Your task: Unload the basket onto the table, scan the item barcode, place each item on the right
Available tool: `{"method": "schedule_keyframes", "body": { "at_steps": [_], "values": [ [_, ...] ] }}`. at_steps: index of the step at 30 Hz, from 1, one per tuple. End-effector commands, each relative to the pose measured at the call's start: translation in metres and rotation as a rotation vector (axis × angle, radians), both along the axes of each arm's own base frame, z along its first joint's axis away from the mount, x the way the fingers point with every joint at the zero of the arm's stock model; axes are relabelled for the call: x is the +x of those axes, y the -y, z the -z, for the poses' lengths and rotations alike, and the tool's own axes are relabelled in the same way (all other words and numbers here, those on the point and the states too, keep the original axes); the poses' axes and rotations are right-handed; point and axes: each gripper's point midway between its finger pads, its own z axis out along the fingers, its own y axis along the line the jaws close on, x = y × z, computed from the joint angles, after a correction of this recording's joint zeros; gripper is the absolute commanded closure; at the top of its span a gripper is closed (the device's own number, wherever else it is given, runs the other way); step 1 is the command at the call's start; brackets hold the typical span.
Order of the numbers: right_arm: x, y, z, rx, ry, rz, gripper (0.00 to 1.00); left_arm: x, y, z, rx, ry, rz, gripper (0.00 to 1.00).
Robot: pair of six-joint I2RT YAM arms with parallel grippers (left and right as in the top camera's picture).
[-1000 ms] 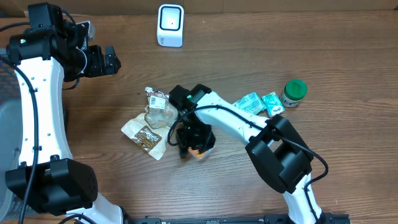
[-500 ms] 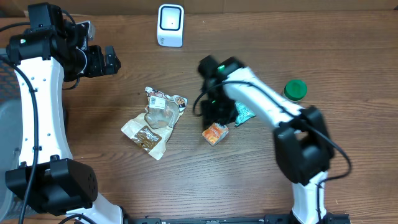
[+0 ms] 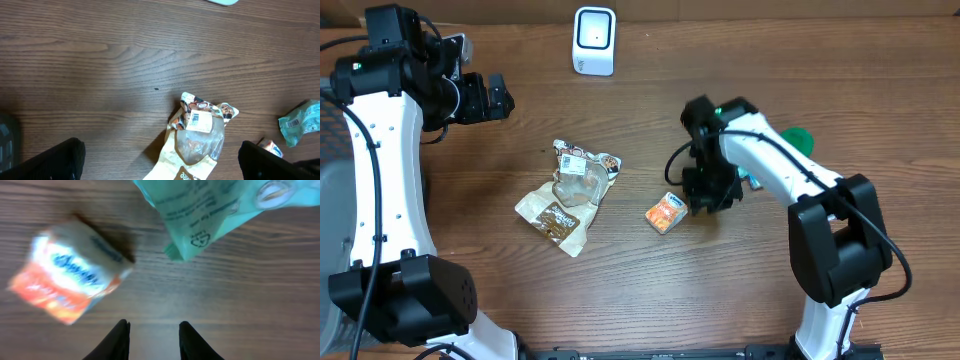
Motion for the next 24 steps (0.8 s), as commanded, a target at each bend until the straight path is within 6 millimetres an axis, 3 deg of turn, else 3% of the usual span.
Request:
{"method": "schedule_keyframes", "body": {
  "at_steps": [1,4,12,16,19,21,24],
  "values": [
    [-0.009,0.007,0.014,-0.024,-0.011,0.013,0.71,0.002,0.006,0.002,-0.002,-0.001,0.028,0.0],
    [-0.005,0.002,0.022,0.006,0.017,0.002,0.71,0.002,0.006,0.002,-0.002,-0.001,0.029,0.01],
    [0.029,-0.046,0.019,0.211,0.181,-0.132,0.71,0.002,0.006,0.002,-0.002,-0.001,0.028,0.0],
    [0.059,-0.058,0.002,0.26,0.292,-0.164,0.7,0.002,0.006,0.002,-0.002,-0.001,0.029,0.0],
    [0.071,-0.065,-0.019,0.3,0.315,-0.156,0.7,0.002,0.006,0.002,-0.002,-0.001,0.029,0.0],
    [0.072,-0.069,-0.031,0.334,0.3,-0.148,0.7,0.002,0.006,0.002,-0.002,-0.001,0.029,0.0],
    [0.057,-0.07,-0.041,0.364,0.222,-0.133,0.64,0.002,0.006,0.002,-0.002,-0.001,0.028,0.0]
  ]
}}
